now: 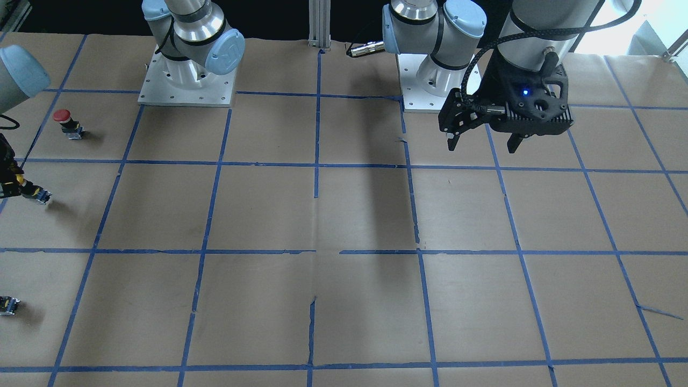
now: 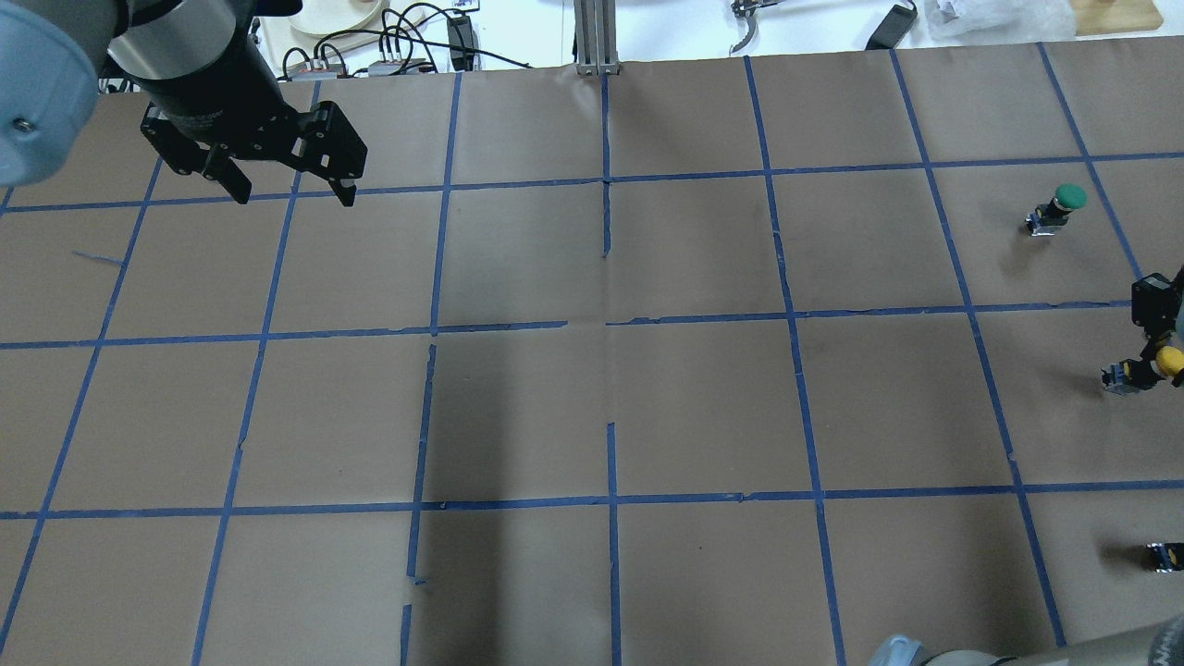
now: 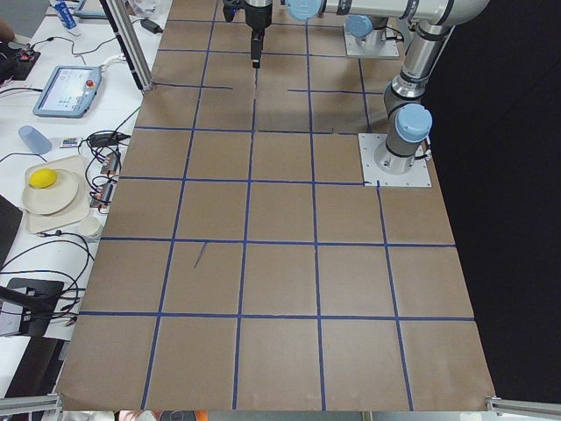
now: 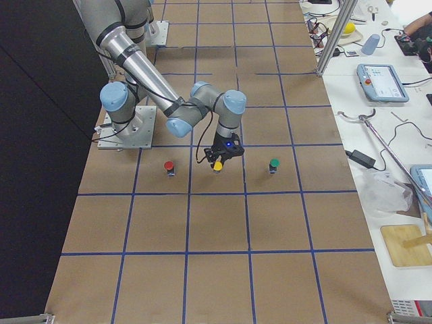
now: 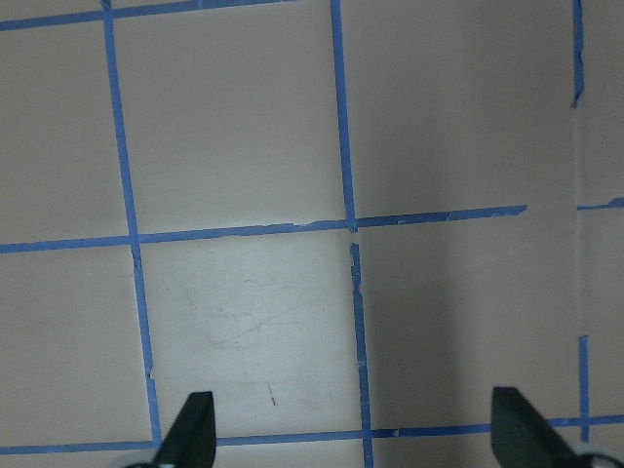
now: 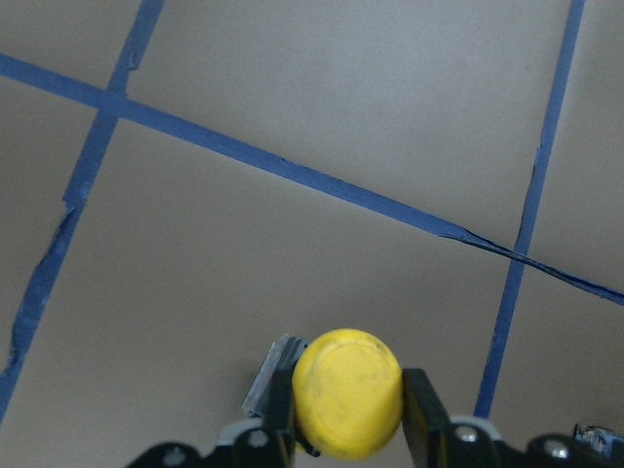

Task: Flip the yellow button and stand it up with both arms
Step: 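Set the button upright on its base and open the right gripper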

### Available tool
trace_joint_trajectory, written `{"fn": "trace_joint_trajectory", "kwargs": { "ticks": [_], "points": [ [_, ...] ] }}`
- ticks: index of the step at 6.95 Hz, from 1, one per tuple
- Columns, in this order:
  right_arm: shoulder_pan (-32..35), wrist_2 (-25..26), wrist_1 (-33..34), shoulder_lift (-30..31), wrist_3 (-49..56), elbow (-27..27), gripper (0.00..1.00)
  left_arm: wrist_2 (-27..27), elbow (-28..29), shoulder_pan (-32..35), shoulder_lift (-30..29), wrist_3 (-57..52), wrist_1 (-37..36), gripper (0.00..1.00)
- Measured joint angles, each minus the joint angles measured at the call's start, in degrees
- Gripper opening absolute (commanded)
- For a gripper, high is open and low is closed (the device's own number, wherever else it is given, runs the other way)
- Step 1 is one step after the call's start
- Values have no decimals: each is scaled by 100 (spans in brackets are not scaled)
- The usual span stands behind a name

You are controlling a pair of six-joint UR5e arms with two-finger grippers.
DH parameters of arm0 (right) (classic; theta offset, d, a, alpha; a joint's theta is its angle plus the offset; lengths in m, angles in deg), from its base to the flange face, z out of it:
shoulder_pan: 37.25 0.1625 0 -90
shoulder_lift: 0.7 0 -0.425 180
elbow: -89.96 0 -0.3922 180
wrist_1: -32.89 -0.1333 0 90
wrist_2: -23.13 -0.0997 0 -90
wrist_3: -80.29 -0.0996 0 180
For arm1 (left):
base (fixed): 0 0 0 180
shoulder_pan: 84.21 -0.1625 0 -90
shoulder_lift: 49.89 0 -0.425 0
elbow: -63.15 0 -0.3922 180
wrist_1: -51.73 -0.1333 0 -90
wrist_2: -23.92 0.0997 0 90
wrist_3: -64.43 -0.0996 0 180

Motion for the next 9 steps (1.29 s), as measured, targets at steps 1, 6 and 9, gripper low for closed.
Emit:
{"fn": "trace_joint_trajectory", "kwargs": {
  "ticks": [1,6,9],
  "points": [
    [2,0,59,-21,14,35,26,-8,5,1,-20,77,9,100],
    [5,-2,153,-265,-17,-13,83,-27,6,1,-42,292,10,100],
    [5,9,-36,-224,6,-135,99,-23,44,1,-47,293,12,100]
  ]
}}
